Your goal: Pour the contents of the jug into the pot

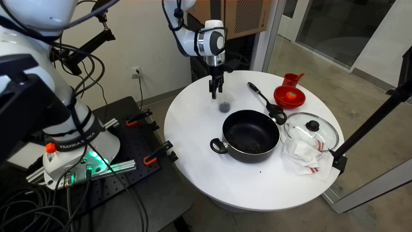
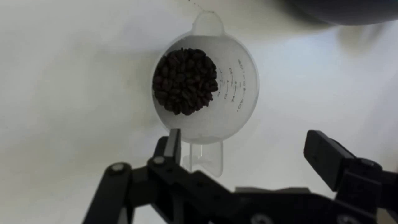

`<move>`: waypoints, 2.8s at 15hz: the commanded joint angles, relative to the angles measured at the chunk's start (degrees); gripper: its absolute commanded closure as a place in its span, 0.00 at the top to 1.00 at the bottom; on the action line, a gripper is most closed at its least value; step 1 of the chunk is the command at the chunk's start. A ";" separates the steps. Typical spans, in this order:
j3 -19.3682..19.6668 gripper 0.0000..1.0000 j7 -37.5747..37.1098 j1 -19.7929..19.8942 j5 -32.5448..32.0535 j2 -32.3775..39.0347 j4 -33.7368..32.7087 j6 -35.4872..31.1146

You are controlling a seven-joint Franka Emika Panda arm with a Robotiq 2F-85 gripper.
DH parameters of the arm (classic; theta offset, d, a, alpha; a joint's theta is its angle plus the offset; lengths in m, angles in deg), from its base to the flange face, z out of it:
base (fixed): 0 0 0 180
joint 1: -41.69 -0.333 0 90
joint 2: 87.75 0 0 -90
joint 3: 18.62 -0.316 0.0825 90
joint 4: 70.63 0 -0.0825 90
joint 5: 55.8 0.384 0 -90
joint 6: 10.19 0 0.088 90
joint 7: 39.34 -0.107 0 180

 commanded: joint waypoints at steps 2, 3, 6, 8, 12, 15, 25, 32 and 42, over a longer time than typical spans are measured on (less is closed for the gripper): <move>-0.50 1.00 1.36 0.10 0.20 2.41 -1.88 0.37; -0.58 1.00 1.52 -0.02 0.08 2.70 -2.13 0.48; -0.60 1.00 1.40 -0.56 -0.26 2.84 -2.33 0.46; -0.75 1.00 1.42 -0.75 -0.27 2.61 -2.28 0.26; -1.08 1.00 1.35 -0.66 0.10 2.08 -2.57 -0.19; -1.22 1.00 1.16 -0.68 0.21 1.85 -3.14 -0.52; -1.56 0.98 3.01 0.48 1.42 4.20 -4.79 1.20; -1.71 0.53 4.38 1.93 2.03 5.50 -5.37 1.55; -2.31 0.07 5.63 2.30 3.17 4.62 -5.88 2.13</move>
